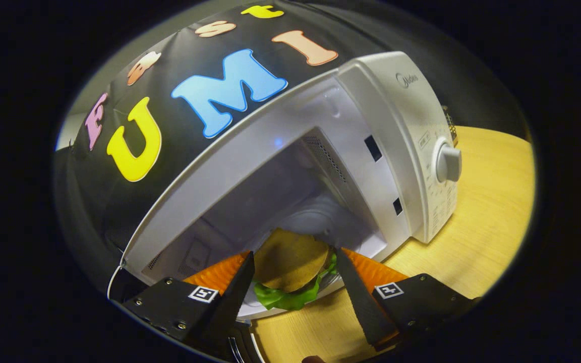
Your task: Open the microwave, put the food inside, and close the microwave door.
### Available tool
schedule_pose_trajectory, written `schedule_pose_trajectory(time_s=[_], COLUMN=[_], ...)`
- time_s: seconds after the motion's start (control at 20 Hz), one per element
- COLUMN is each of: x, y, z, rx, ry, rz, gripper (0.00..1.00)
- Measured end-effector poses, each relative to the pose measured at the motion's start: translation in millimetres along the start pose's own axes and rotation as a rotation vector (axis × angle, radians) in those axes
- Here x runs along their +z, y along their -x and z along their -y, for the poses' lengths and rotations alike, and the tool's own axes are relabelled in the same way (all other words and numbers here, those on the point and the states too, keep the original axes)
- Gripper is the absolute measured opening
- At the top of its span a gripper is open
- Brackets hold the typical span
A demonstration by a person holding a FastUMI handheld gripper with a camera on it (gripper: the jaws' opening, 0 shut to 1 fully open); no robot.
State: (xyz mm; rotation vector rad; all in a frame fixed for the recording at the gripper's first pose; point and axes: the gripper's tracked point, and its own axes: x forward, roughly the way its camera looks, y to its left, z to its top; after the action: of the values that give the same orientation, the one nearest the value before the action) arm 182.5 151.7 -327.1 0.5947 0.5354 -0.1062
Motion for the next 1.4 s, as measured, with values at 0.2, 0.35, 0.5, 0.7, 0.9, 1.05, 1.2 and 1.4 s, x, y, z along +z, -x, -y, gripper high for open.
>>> schedule_pose_trajectory(time_s=[0.2,0.35,0.5,0.7,0.9,1.05,1.2,1.4], x=[12.3,21.3,37.2,49.0,60.4,63.4,62.7,51.4], y=[40.5,75.7,115.1,164.7,212.1,246.3,275.3,305.4], z=[-12.6,-23.7,-39.3,-64.6,-85.7,-100.2,-116.9,-140.3], rx=[0.042,0.087,0.145,0.253,0.339,0.399,0.465,0.554], ry=[0.098,0.206,0.274,0.358,0.389,0.417,0.47,0.528], rz=[-0.012,-0.032,-0.01,-0.008,0.023,0.035,0.045,0.039], gripper=[0.97,0.97,0.97,0.97,0.97,0.97,0.97,0.97])
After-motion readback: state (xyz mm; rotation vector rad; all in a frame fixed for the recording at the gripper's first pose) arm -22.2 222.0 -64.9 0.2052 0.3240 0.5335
